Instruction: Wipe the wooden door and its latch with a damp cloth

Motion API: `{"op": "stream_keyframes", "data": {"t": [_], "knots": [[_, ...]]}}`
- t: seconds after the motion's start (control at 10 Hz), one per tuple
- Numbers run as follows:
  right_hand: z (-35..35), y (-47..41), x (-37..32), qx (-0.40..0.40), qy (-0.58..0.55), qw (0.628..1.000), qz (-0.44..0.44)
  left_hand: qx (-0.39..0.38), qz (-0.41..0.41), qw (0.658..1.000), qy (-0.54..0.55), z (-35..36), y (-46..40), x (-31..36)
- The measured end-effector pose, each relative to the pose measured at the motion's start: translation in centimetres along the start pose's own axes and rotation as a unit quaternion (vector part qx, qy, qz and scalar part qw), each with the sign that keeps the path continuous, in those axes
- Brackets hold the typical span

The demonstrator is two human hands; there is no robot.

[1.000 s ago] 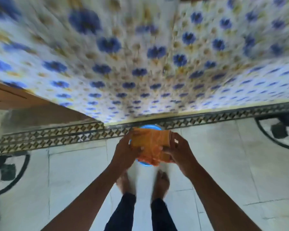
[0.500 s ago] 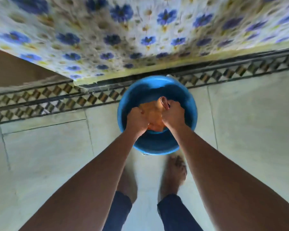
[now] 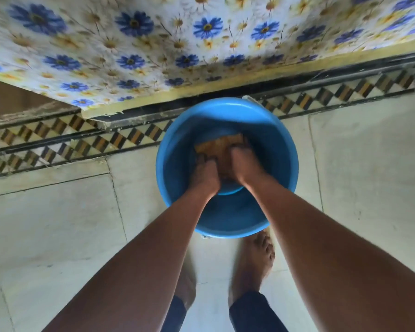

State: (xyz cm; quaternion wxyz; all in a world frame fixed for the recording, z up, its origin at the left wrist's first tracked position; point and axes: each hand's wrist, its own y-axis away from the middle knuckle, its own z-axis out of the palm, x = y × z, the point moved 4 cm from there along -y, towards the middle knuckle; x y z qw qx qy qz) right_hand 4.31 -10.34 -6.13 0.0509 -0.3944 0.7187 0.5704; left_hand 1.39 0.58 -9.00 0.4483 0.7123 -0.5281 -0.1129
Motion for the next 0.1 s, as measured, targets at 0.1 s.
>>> {"op": "stream_keyframes", "data": {"t": [0.1], "knots": [[-0.93,1.04,-0.9,0.017,0.035,0.999,-0.012,0.007,-0.023,0.999,0.029,-0.36,0.52,0.39]]}}
